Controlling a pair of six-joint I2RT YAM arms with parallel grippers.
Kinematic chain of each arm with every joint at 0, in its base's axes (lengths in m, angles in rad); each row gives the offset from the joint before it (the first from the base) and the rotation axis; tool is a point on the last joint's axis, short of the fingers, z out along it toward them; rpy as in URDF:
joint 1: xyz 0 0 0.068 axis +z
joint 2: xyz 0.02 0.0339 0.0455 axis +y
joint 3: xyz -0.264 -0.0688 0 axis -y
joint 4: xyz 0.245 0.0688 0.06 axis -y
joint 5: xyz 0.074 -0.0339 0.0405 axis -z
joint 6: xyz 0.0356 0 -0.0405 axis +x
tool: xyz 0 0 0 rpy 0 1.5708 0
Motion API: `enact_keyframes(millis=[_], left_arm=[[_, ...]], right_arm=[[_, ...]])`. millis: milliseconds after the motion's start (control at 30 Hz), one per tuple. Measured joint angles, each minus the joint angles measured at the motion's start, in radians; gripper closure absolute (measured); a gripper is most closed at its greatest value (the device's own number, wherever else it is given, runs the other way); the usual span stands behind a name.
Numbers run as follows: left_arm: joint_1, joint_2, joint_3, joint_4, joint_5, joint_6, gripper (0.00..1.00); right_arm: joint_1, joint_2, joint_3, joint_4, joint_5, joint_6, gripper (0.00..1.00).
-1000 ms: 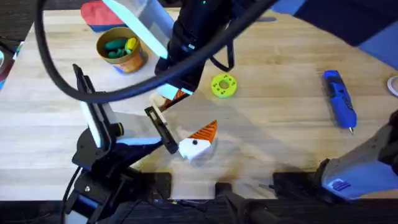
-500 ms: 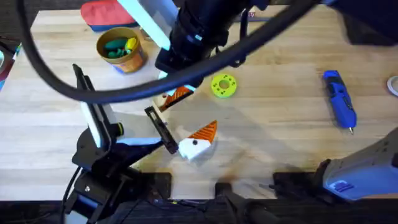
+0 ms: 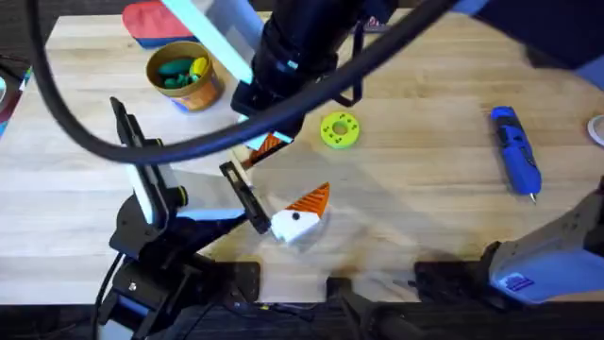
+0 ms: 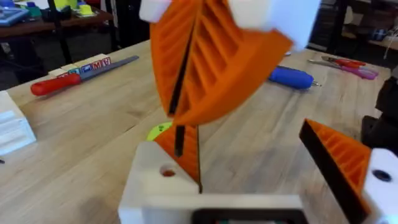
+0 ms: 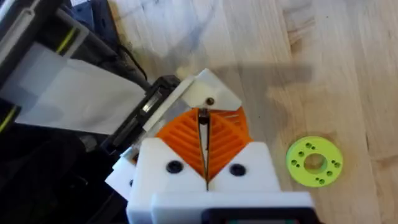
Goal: Pick up the gripper from the table and insert it into the empty holder that is missing its gripper. Then pick up a screw, insert it into the mounting hole, and use the screwdriver to tighten it. Finally, clean up the table by picking up the vegetable and placing it into the bucket.
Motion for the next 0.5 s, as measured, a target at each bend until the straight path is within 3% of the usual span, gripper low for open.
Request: enact_keyframes(millis=[500], left_arm=[[0.0,0.0,0.0,0.0,0.0,0.0,0.014]], right_arm=[[0.009,0.015,0.0,0.008,0.0,0.0,0.997]])
